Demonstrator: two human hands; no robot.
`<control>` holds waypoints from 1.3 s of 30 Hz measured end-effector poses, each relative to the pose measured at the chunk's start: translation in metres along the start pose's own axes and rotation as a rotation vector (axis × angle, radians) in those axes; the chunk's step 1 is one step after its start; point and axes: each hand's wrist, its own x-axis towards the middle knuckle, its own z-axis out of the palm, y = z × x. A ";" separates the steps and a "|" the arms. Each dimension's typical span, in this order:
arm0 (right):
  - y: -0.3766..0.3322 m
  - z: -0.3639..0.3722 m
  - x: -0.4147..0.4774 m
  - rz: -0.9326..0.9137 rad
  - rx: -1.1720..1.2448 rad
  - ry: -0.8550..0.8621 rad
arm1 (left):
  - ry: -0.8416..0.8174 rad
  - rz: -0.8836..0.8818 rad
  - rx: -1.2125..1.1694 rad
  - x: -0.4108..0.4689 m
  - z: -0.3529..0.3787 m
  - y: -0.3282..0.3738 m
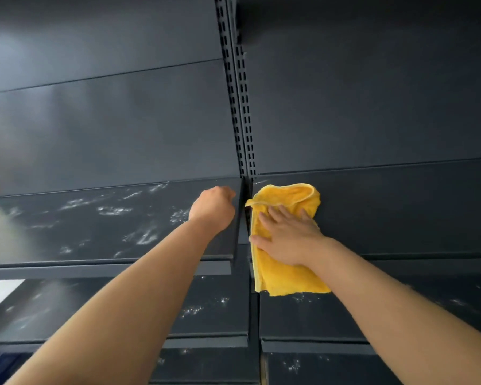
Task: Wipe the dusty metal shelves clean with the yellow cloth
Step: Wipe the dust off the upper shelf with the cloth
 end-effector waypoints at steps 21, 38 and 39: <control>0.022 -0.017 0.150 0.168 0.036 0.033 | 0.009 -0.067 -0.122 0.063 0.002 -0.030; 0.002 -0.014 0.054 0.093 0.081 0.150 | 0.115 0.072 -0.069 0.020 -0.013 -0.026; -0.003 -0.010 0.044 0.103 0.108 0.218 | 0.115 0.096 -0.066 0.015 -0.016 -0.029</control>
